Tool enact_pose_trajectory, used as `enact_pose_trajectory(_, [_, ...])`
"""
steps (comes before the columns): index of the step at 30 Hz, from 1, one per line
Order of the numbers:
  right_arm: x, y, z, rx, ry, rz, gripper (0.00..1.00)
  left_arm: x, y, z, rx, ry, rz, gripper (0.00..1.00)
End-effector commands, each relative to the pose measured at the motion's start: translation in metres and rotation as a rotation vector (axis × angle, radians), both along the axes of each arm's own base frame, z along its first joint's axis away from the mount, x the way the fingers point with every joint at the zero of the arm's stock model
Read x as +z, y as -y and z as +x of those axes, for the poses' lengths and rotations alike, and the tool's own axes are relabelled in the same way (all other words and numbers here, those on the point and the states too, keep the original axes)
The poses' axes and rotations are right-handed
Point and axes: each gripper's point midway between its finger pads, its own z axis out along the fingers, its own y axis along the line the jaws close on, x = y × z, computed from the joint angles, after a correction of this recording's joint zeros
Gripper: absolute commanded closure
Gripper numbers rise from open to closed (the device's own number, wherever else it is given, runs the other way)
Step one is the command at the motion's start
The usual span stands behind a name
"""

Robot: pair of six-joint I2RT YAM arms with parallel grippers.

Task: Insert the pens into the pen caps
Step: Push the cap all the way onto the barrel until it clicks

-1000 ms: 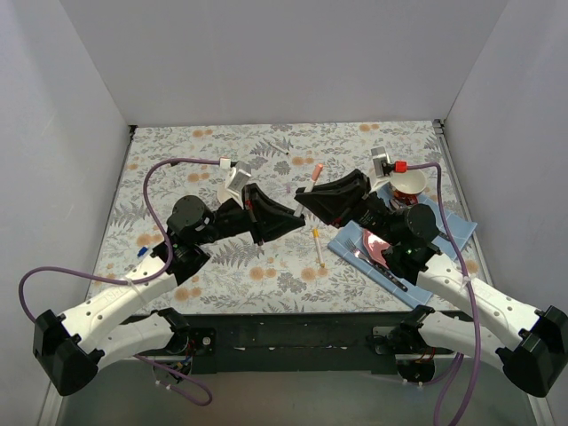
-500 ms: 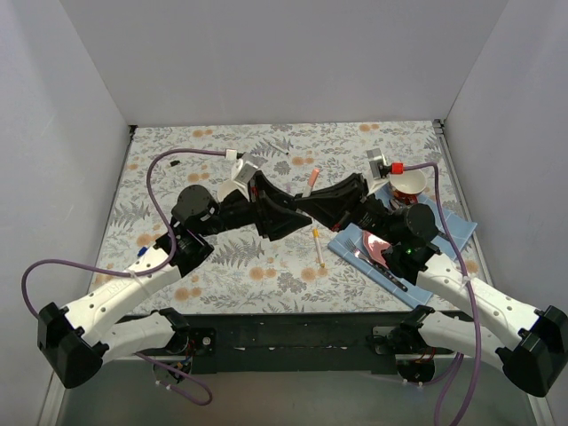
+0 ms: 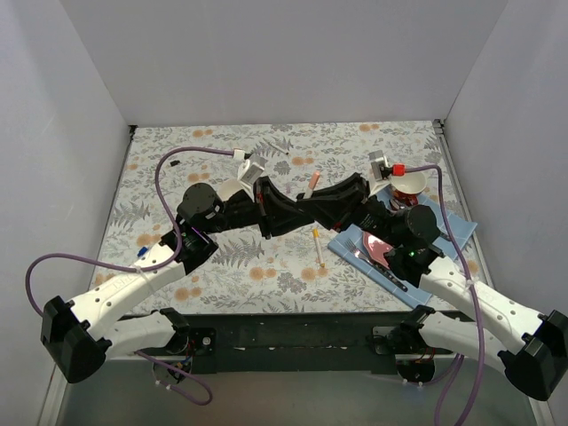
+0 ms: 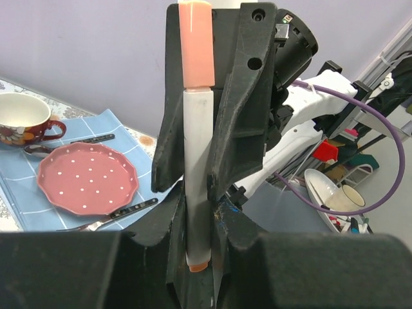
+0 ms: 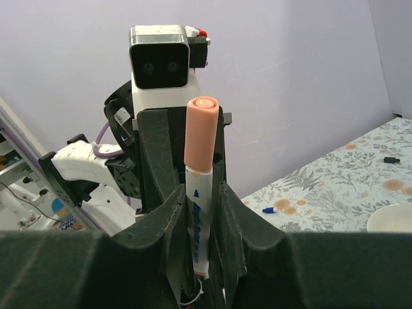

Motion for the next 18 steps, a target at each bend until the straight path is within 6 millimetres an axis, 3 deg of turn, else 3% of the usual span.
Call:
enact_pose_trajectory(1, [0.031, 0.012, 0.004, -0.078, 0.055, 0.038, 0.67, 0.004, -0.006, -0.009, -0.015, 0.017, -0.021, 1.00])
enact_pose_trajectory(6, [0.036, 0.010, 0.003, -0.066, 0.068, 0.043, 0.70, 0.001, -0.007, -0.011, -0.016, 0.012, -0.020, 1.00])
enact_pose_trajectory(7, [0.037, 0.009, 0.001, -0.056, 0.072, 0.042, 0.86, 0.001, -0.007, -0.011, -0.017, 0.012, -0.020, 1.00])
enact_pose_trajectory(8, [0.034, 0.006, 0.000, -0.039, 0.075, 0.034, 0.94, 0.001, -0.007, -0.011, -0.019, 0.011, -0.020, 1.00])
enact_pose_trajectory(10, [0.032, 0.004, -0.004, -0.012, 0.083, 0.042, 0.99, 0.002, -0.007, -0.011, -0.019, 0.010, -0.021, 1.00])
enact_pose_trajectory(12, [0.030, 0.002, -0.007, 0.010, 0.083, 0.044, 0.99, 0.004, -0.007, -0.008, -0.006, 0.006, -0.024, 0.70])
enact_pose_trajectory(14, [0.025, 0.001, -0.008, 0.027, 0.080, 0.035, 0.99, 0.011, -0.007, -0.007, 0.002, 0.018, -0.039, 0.50])
enact_pose_trajectory(18, [0.021, 0.000, -0.010, 0.036, 0.070, 0.036, 0.99, 0.021, -0.003, -0.003, 0.002, 0.036, -0.041, 0.47])
